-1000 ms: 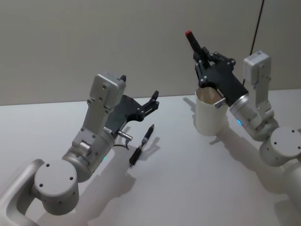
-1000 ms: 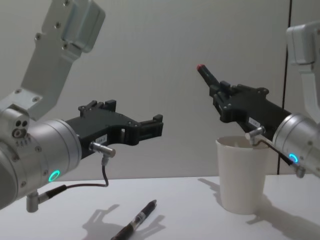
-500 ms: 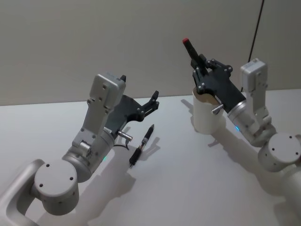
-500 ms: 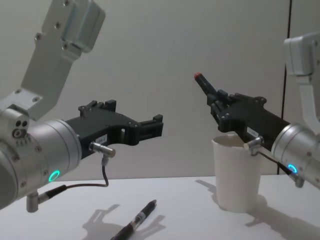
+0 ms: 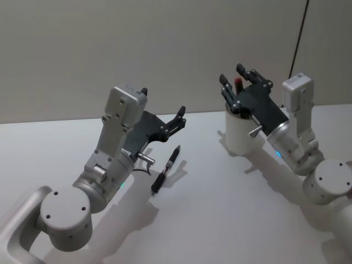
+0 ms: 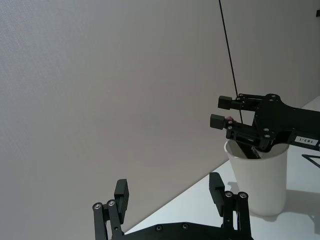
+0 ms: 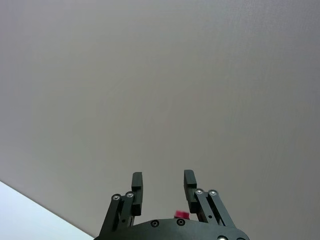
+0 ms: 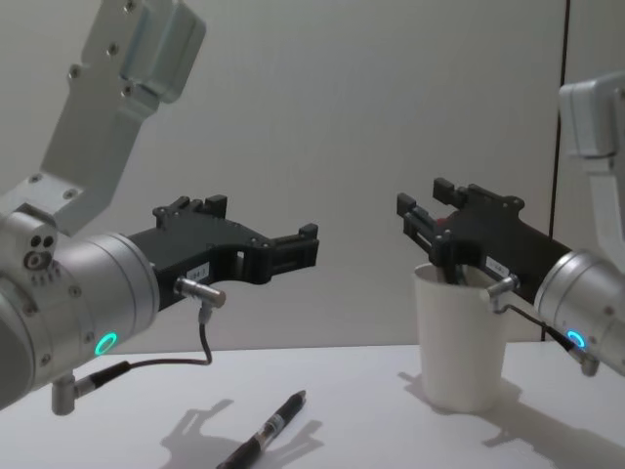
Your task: Place the pen into the pen holder.
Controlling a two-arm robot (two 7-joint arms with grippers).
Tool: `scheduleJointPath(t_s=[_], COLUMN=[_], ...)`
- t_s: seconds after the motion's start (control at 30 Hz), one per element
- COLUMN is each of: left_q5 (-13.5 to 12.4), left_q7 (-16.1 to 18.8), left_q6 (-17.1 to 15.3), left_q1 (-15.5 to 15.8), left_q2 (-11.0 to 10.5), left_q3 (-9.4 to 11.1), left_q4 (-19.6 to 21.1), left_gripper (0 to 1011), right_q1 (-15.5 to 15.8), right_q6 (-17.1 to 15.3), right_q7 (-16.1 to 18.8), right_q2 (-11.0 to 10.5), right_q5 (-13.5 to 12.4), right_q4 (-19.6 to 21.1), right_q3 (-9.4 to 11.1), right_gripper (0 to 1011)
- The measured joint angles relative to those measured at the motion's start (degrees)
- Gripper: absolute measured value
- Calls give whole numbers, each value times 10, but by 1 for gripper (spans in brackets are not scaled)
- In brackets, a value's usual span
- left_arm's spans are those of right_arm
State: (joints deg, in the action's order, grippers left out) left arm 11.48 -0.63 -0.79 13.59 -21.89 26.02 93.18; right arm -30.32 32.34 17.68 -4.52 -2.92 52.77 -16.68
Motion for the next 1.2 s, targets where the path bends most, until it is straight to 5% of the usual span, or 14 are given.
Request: scheduleJointPath(t_s=[0.63, 1.03, 1.2], left_q5=[0, 0, 0], left_q7=[0, 0, 0], left_q6=[0, 0, 0], left_q1=[0, 0, 0], left_q2=[0, 0, 0], left_q3=[0, 0, 0], left_q4=[0, 0, 0], left_gripper=[1001, 1001, 1001], right_q1=[10, 64, 66], right_q6=[-10, -83, -85], right_q7=[10, 19, 18], right_q2=[-4, -32, -33], right_q5=[-18, -91, -93], right_q4=[24, 147, 151], right_q3=[2, 18, 19], right_gripper=[1000, 1001, 1002])
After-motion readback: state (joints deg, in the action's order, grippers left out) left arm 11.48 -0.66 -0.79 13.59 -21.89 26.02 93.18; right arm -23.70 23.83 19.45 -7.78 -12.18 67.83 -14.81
